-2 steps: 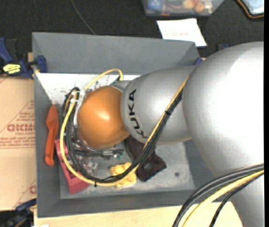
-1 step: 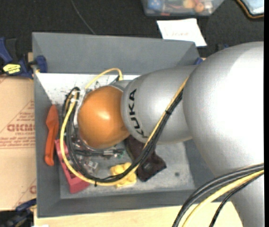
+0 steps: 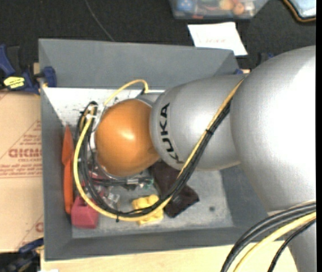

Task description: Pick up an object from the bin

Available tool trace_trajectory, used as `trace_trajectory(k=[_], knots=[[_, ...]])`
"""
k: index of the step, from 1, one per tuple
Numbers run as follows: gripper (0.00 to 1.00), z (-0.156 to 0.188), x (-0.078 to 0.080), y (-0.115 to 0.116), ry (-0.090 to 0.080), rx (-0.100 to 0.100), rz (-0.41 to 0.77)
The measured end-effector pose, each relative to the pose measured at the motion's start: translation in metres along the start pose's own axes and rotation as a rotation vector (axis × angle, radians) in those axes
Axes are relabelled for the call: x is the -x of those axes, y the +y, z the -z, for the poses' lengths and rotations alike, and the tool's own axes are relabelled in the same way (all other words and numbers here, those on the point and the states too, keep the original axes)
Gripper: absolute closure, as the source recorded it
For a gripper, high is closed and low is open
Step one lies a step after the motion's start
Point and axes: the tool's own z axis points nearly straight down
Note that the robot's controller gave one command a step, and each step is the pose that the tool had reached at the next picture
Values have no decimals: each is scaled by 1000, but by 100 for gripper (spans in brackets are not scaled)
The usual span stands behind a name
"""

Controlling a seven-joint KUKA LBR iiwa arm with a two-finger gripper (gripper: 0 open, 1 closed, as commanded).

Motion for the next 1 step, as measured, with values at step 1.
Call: trace_trajectory(k=[1], knots=[[100, 27, 0, -2, -2, -2, -5]])
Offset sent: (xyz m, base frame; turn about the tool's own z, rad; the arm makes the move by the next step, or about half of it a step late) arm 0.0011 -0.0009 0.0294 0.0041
